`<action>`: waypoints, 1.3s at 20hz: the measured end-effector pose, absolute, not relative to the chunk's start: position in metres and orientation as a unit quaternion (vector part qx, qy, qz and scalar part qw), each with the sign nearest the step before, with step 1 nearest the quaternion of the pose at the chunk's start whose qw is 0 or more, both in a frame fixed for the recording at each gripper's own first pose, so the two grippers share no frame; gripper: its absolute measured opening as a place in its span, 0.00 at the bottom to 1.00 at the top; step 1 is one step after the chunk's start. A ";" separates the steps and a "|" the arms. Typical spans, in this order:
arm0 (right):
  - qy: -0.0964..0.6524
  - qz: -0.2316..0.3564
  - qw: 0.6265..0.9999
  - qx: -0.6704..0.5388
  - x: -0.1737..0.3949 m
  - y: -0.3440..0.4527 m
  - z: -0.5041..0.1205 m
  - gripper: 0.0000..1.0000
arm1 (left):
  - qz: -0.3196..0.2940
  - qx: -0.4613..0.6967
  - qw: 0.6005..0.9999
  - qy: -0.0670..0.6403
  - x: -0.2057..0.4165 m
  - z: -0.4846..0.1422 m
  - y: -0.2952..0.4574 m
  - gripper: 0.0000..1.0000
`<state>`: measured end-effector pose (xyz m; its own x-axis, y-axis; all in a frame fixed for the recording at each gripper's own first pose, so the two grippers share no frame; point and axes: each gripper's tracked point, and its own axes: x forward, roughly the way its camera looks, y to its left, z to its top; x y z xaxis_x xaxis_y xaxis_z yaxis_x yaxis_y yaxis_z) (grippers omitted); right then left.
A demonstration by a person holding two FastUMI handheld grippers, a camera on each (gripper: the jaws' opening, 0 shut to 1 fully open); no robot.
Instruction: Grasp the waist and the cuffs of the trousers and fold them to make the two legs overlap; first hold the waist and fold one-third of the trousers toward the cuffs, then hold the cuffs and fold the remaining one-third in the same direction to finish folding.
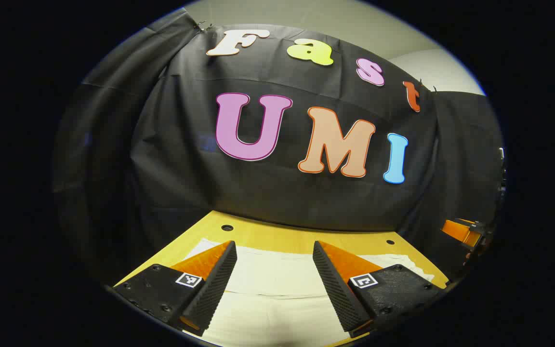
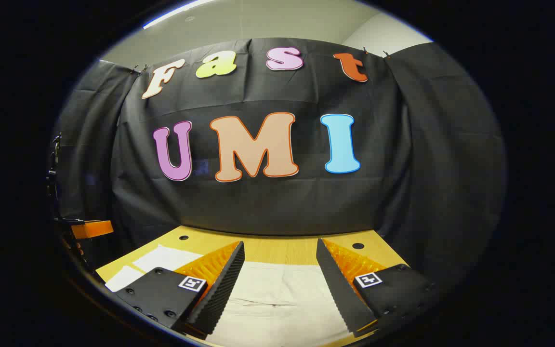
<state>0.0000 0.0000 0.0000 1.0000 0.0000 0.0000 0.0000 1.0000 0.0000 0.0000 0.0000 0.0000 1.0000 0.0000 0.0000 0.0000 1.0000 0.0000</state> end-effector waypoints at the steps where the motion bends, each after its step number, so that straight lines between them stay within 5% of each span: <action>1: 0.001 -0.001 1.000 -0.001 0.000 0.000 -0.001 0.96 | -0.001 -0.001 1.000 0.000 0.001 -0.002 -0.001 0.95; 17: 0.020 -0.003 1.000 -0.014 -0.011 0.015 -0.017 0.96 | 0.000 0.012 1.000 0.017 -0.010 -0.018 0.024 0.95; 26: 0.031 -0.026 0.999 0.008 -0.027 0.021 -0.031 0.96 | -0.086 0.101 0.985 0.109 -0.024 -0.070 0.042 0.95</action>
<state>-0.0265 0.0207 -0.0308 0.9967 -0.0513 -0.0633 0.0523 0.9985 0.0150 -0.0242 0.0419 -0.0701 0.9615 -0.1479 -0.2314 0.1918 0.9647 0.1804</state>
